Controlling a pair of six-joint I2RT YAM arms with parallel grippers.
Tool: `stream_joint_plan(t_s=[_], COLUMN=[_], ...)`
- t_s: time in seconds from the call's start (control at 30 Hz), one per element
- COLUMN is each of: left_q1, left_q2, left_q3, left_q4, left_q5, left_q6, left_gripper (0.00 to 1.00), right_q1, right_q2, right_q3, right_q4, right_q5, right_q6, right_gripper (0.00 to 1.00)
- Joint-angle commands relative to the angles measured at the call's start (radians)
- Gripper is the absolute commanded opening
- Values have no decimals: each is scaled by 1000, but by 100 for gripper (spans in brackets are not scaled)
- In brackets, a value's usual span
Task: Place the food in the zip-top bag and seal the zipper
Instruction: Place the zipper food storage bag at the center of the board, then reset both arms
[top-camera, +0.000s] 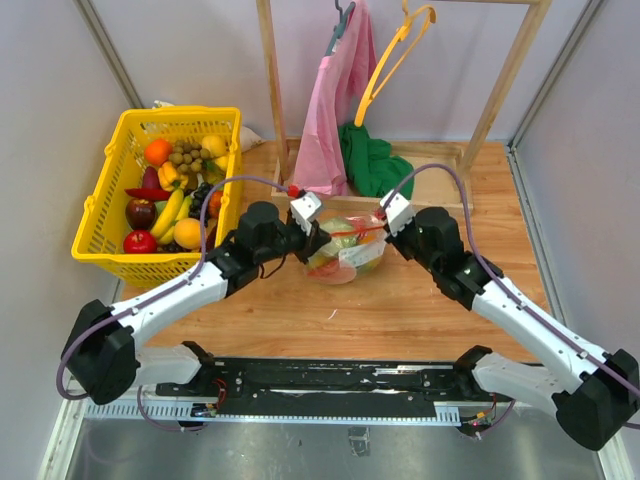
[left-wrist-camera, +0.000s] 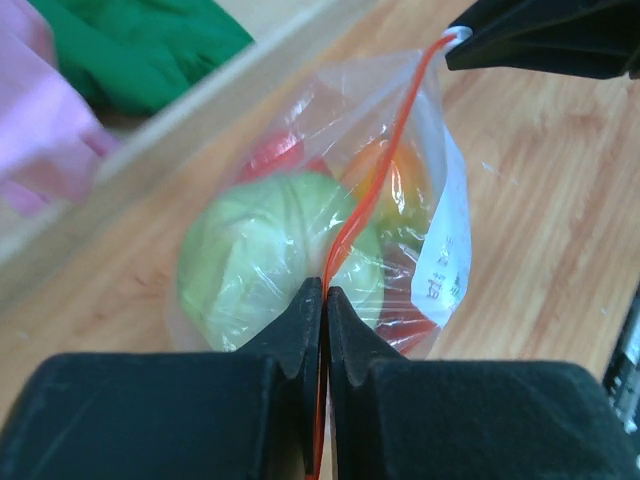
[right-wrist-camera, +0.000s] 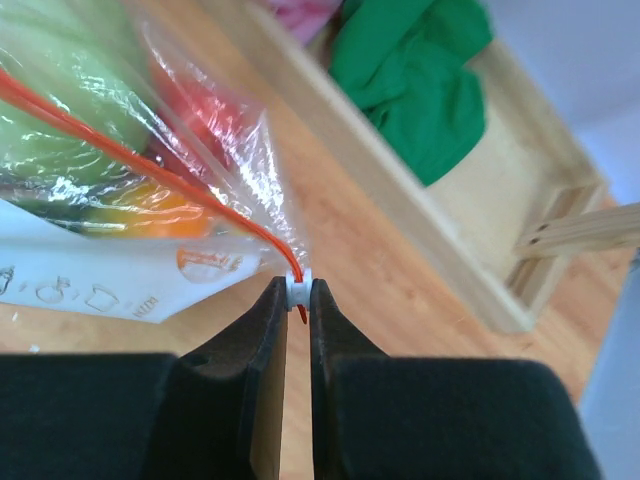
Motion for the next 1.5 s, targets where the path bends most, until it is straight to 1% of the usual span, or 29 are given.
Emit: stream_joint_plan(t_s=[0.0,0.1,0.2,0.27,0.4,0.43,0.5,0.6,0.63,0.67,0.7,0.83,0.9,0.97,1.07,1.2,1.3,1.37,1.47], left_q1=[-63,-103,-111,-111,-111,-111,-111,-111,-111,-111,-110,-111,-112,-111,-111,-111,-111,-111,-111], left_q2=[-2,-64,-151,-204,-289,-306,-347,-411,-433,-454,-477,-570,-615,-669,-745,-827,-862,-868,-863], left_q3=[-111,-158,-174,-173,-155,-149,-137,-107,-93,-76,-60,-5,5,-5,-57,-147,-202,-219,-216], left_q4=[76,76,58,35,-25,-43,-80,-141,-164,-187,-207,-265,-271,-258,-200,-98,-26,-6,-24], left_q5=[-79,-109,-116,-123,-150,-173,-232,-350,-390,-436,-478,-683,-762,-824,-881,-916,-930,-934,-934], left_q6=[-55,-83,-101,-102,-114,-122,-139,-159,-164,-170,-173,-212,-219,-216,-171,-75,-32,-17,-25], left_gripper=[8,17,29,36,51,56,64,83,90,96,99,99,99,99,99,99,99,99,99], right_q1=[-19,-18,-18,-19,-19,-19,-19,-18,-18,-18,-19,-19,-18,-18,-18,-19,-19,-19,-19], right_q2=[-65,-136,-218,-266,-359,-378,-414,-475,-497,-522,-548,-658,-701,-736,-773,-804,-804,-808,-819], right_q3=[-120,-174,-214,-231,-239,-233,-217,-181,-170,-160,-152,-135,-130,-122,-134,-172,-175,-178,-189], right_q4=[44,44,46,41,14,5,-25,-66,-77,-87,-94,-89,-90,-97,-96,-72,-78,-78,-75], right_q5=[-62,-91,-104,-106,-78,-61,-20,76,123,169,211,431,531,594,632,661,676,679,680], right_q6=[139,184,207,214,218,217,210,185,182,176,167,152,149,157,164,171,177,173,171], right_gripper=[8,12,18,25,42,48,64,89,100,99,98,99,99,99,99,99,98,99,99])
